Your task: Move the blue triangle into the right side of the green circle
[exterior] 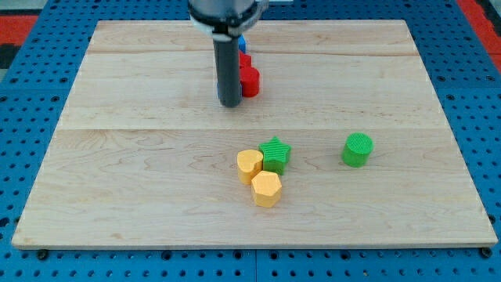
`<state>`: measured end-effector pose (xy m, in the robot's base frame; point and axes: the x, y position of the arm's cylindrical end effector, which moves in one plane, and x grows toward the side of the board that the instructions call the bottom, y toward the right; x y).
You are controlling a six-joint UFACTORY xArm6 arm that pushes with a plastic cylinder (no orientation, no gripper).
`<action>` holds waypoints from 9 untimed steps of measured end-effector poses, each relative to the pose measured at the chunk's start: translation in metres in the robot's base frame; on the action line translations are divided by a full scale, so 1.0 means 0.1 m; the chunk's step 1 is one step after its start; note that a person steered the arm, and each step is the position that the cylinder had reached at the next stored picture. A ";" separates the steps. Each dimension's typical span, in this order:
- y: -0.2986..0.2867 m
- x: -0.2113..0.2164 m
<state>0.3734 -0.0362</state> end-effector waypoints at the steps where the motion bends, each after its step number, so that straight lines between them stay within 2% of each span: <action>1: -0.36 -0.04; 2: -1.07 -0.18; 3: -0.75 -0.52; 4: -0.31 -0.54; 6: -0.03 -0.24; 7: 0.38 -0.08; 8: 0.45 0.16; 9: 0.05 0.27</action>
<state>0.4003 -0.0314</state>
